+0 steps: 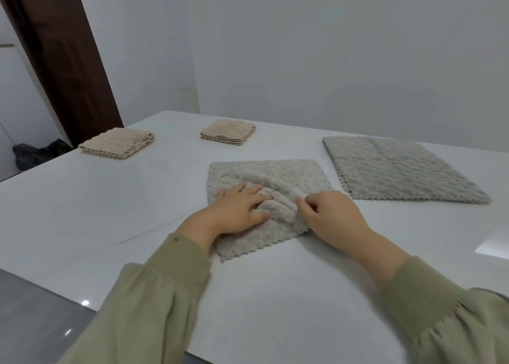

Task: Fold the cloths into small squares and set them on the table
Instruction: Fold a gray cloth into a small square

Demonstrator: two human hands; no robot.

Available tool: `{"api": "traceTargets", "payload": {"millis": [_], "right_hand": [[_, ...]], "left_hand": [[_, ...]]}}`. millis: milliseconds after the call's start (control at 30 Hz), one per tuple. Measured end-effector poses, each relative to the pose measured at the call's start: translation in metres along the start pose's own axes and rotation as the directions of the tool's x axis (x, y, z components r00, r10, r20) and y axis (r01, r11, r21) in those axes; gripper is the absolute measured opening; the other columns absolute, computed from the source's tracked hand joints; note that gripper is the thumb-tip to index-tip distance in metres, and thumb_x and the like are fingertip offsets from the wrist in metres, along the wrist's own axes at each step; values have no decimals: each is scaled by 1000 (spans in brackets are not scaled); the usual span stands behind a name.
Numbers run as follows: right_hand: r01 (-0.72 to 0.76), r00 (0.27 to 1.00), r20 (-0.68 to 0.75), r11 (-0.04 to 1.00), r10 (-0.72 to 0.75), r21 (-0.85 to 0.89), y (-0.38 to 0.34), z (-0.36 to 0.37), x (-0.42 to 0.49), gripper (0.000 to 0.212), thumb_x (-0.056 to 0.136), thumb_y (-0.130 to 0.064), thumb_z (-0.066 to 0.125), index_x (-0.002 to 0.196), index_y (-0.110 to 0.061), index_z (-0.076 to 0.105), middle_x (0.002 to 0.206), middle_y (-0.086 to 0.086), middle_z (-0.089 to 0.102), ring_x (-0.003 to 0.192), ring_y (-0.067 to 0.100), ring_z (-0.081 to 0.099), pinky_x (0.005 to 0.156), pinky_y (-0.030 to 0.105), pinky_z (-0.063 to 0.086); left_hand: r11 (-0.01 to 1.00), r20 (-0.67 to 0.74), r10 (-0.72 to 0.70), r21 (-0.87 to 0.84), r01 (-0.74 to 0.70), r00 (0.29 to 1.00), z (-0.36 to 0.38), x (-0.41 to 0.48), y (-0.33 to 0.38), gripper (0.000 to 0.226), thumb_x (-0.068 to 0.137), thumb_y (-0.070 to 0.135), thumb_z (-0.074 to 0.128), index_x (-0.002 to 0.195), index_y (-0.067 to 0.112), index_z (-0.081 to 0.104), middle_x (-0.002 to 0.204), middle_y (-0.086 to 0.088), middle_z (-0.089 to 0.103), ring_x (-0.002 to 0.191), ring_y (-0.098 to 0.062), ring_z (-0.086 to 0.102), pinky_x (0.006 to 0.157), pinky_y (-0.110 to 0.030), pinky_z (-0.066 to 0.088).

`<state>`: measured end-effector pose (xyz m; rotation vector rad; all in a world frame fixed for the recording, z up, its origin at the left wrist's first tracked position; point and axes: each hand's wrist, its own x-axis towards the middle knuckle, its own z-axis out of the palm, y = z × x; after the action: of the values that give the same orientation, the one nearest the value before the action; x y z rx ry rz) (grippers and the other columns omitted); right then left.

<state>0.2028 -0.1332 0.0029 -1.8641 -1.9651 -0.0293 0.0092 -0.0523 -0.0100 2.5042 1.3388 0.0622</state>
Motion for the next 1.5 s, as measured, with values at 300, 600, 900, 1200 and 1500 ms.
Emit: {"api": "traceTargets", "payload": {"millis": [300,600,900,1200,1500], "right_hand": [[10,940,341,999,8,-50,16,16,5,60,96,-54,26,149,-25,19,158,-1,14,145,17,10,117,43,8],[-12,991,131,980,39,-200,14,17,8,53,97,-47,27,143,-22,32,151,4,32,141,18,22,114,54,0],[60,910,414,981,23,-186,20,19,7,62,94,-61,17,149,-36,5,159,-9,-3,146,12,-3,116,49,-1],[25,957,290,999,-14,-35,28,1,56,54,94,-51,37,136,-17,44,142,1,45,128,21,42,108,44,31],[-67,982,164,987,91,-144,48,32,126,43,98,-33,38,134,-11,45,139,8,48,125,27,44,106,45,34]], "left_hand": [[999,-54,20,46,-17,998,0,-6,-4,68,90,63,36,148,36,17,159,6,4,146,-18,-4,117,-51,1],[975,-100,37,221,-14,994,5,-12,-4,73,87,71,23,149,39,0,158,6,-13,144,-19,-19,114,-55,-8],[995,-60,-48,83,53,997,2,-21,-24,65,90,64,32,148,38,15,159,9,3,146,-15,-4,117,-51,0],[901,-472,-220,-433,-7,854,-12,13,-58,24,94,27,53,112,19,67,115,4,63,109,-11,53,94,-26,42],[927,-545,-289,-363,89,788,-17,61,-93,28,93,18,51,118,15,65,122,-2,62,115,-17,52,93,-25,40]]}}
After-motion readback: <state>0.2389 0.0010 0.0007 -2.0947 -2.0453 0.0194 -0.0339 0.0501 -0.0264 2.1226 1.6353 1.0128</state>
